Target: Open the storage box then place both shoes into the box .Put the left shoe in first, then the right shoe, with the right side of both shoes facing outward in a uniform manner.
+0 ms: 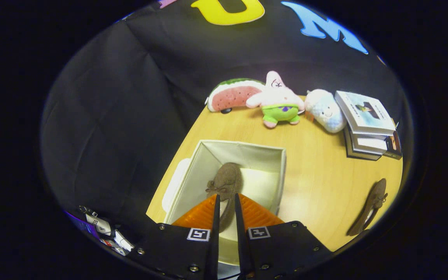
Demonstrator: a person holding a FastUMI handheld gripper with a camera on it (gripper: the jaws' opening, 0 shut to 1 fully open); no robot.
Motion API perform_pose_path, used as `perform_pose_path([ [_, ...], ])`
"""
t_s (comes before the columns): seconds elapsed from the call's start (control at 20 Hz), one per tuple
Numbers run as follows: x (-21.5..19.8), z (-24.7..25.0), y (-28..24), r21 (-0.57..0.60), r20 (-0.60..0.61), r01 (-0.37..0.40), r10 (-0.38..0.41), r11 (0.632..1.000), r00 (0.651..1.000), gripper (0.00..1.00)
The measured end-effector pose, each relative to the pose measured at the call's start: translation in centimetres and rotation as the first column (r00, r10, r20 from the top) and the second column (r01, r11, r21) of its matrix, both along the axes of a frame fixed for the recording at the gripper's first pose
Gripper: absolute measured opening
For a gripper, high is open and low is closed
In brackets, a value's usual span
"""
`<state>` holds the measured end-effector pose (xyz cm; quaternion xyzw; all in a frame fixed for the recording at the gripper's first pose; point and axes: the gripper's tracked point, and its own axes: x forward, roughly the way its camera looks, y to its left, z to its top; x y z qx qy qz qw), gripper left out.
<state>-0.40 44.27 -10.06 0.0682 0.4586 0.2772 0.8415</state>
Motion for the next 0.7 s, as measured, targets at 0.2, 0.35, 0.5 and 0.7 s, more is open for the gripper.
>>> perform_pose_path([
  [0.2,-0.5,0.7,-3.9,0.045,0.044,-0.011,0.009,0.999,0.999,0.21],
  [0.35,-0.3,1.3,-6.8,0.081,0.077,0.001,-0.007,0.997,0.997,0.21],
  [0.5,0.4,1.0,-10.7,0.067,0.106,0.048,-0.055,0.997,0.993,0.21],
  [0.7,1.1,-0.1,-13.9,0.078,0.107,0.104,-0.112,0.991,0.988,0.21],
])
